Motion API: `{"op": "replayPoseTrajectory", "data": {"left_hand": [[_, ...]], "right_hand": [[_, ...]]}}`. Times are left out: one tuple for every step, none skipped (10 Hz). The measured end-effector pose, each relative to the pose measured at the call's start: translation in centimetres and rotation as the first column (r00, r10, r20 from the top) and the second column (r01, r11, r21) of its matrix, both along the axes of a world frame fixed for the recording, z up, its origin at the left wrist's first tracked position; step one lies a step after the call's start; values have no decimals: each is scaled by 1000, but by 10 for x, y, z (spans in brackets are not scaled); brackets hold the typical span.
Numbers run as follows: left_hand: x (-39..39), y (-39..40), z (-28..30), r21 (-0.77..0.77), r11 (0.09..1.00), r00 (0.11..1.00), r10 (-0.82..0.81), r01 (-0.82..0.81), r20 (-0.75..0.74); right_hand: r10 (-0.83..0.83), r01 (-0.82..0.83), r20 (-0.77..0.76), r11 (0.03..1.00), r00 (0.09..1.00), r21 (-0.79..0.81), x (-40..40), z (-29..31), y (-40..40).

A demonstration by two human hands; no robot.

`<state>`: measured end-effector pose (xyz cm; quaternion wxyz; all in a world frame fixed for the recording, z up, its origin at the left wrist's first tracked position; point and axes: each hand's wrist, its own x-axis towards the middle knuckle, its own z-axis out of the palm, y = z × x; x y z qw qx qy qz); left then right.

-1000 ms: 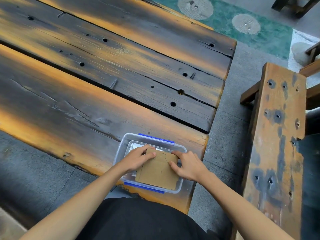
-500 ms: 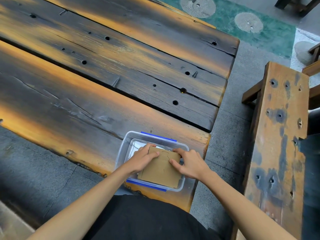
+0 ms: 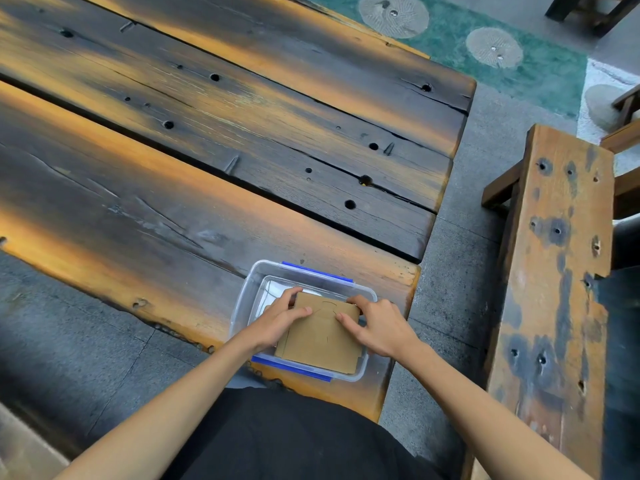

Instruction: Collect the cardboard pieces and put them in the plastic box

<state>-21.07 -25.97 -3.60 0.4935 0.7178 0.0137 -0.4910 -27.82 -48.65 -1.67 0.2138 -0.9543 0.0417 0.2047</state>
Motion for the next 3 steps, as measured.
{"op": "replayPoseTrajectory", "data": {"left_hand": [[2, 2, 4, 4, 1000, 999, 29, -29, -16], [5, 5, 4, 14, 999, 1000, 29, -29, 12], [7, 7, 11, 45, 999, 994, -27, 22, 108]], "right_hand": [[-13, 13, -38, 1000, 999, 19, 1, 2, 1], [-16, 19, -67, 999, 998, 43, 2, 7, 2], [-79, 79, 13, 996, 997, -41, -1, 5, 2]]}}
